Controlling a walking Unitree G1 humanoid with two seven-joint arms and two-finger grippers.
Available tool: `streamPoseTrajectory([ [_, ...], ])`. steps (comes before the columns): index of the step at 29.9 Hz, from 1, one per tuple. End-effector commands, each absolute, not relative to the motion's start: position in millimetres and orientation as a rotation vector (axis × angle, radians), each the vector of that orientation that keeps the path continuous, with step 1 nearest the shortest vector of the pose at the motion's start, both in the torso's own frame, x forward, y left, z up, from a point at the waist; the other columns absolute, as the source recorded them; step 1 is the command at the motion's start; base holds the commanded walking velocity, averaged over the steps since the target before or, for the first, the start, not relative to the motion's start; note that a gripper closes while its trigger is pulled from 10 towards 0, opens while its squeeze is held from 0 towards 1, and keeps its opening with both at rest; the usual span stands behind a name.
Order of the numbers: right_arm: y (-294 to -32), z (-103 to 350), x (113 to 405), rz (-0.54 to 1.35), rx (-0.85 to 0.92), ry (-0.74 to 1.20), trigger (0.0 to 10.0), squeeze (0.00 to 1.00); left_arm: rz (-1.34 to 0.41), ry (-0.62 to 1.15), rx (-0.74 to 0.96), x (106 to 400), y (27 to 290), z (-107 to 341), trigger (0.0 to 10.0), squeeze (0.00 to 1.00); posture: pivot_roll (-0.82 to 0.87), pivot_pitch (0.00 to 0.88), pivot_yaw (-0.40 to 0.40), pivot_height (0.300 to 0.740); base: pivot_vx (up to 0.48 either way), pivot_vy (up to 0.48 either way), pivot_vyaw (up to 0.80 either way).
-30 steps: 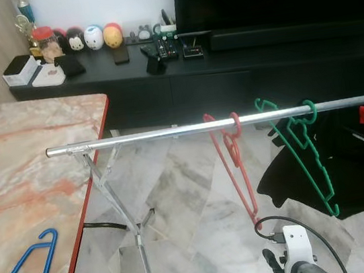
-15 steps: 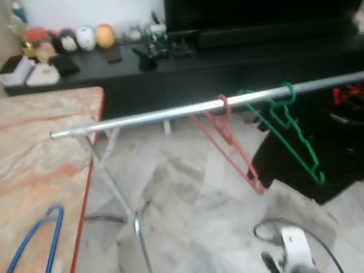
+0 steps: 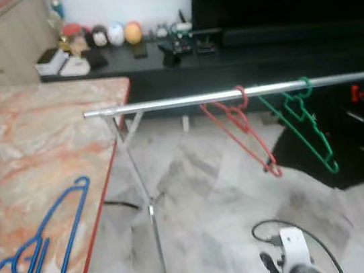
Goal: Hang hanger
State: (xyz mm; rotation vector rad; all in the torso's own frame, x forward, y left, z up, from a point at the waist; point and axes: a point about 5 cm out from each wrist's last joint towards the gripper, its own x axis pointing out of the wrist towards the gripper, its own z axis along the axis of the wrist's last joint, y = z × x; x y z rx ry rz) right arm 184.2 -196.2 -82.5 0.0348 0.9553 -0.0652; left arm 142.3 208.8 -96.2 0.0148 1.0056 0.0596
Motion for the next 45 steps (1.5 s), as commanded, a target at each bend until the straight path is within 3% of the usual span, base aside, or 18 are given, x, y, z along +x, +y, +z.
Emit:
streamPoseTrajectory([
  [1, -194.1, -79.8, 190.3, -0.053, 0.032, 0.94, 10.0, 0.0, 0.031, 1.061, 0.012, 129.7, 202.2, -102.2, 10.0, 0.0, 0.01, 0.029, -0.019, 0.74, 0.0, 0.0, 0.0],
  [12, -193.8, -80.2, 189.4, -0.047, 0.026, 0.943, 10.0, 0.0, 0.028, 1.062, 0.013, 129.3, 202.3, -102.2, 10.0, 0.0, 0.01, 0.028, -0.019, 0.74, 0.0, 0.0, 0.0],
  [45, -191.9, -80.0, 190.5, -0.033, 0.006, 0.945, 10.0, 0.0, 0.025, 1.056, 0.011, 132.3, 202.4, -101.3, 10.0, 0.0, 0.02, 0.071, -0.022, 0.74, -0.272, 0.0, 0.0],
])
